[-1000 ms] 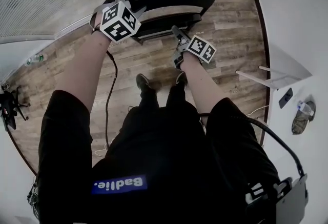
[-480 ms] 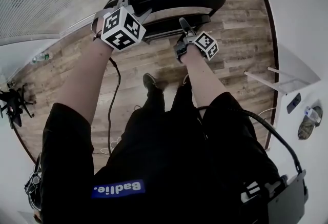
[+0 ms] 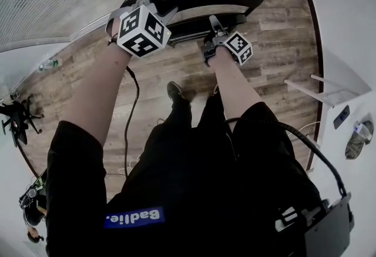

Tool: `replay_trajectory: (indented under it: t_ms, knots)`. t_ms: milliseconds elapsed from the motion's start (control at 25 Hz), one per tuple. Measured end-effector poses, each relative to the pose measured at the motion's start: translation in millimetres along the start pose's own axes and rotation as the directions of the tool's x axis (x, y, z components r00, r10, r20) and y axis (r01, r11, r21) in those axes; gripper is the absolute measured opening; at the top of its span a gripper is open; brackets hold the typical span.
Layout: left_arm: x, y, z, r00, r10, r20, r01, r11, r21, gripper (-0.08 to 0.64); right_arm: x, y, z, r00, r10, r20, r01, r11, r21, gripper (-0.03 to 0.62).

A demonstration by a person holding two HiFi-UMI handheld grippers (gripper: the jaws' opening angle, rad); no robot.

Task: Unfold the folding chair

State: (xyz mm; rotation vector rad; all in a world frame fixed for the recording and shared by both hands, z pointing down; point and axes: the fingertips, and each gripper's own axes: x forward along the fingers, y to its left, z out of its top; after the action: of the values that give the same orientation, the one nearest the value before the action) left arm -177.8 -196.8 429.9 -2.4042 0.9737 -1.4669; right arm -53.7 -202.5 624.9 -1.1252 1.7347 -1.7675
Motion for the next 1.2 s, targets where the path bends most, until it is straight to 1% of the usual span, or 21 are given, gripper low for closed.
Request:
replay_trajectory:
  t_ms: [80,120,440,720,880,1000,1120,1160,1200]
  knots:
    - [-0.2,-2.1,0.8,1.000,-0.002,0.001,0.002,1.000,0.003,0.209,-4.5,1.2,-0.8,1.000,0.030,0.001,-0.030,1.000,0.003,0.081]
    - [-0.4,-3.2,0.7,1.000,-0.004,0.001,0.004,1.000,0.004,0.209,-6.6,1.5,-1.5,0.999,0.042,0.000,-0.042,0.999,0.005,0.057]
    - [-3.5,-10.6,-1.6,1.000,-0.021,-0.002,0.021,1.000,-0.008,0.209,-34.8,-6.9,-12.7,0.998,0.067,-0.016,-0.067,0.998,0.015,0.058]
    - [-4.1,-22.0,1.4,0.999,-0.037,-0.004,0.037,0.999,-0.016,0.209,-69.1,-21.1,-20.7,0.997,0.069,-0.017,-0.068,0.997,0.032,0.071]
    - [-4.8,-28.2,-3.0,0.999,-0.047,-0.006,0.047,0.999,-0.026,0.209,-94.5,-35.4,-31.5,0.998,0.068,-0.011,-0.068,0.997,0.043,0.083]
    - [-0.9,-32.7,-4.5,0.998,-0.064,-0.008,0.063,0.997,-0.036,0.209,-114.7,-50.4,-37.5,0.998,0.063,-0.007,-0.062,0.998,0.033,0.089]
    - [1.8,-38.9,-6.3,0.997,-0.081,-0.009,0.081,0.996,-0.048,0.209,-132.7,-64.6,-43.1,0.998,0.055,-0.008,-0.055,0.998,0.038,0.134]
    - [2.8,-42.4,-7.3,0.996,-0.088,-0.010,0.087,0.995,-0.053,0.209,-138.6,-72.1,-45.0,0.999,0.043,-0.011,-0.042,0.998,0.046,0.163]
    - [4.1,-46.6,-8.4,0.995,-0.095,-0.011,0.094,0.994,-0.057,0.209,-145.2,-82.2,-47.6,1.000,0.020,-0.018,-0.019,0.998,0.055,0.178]
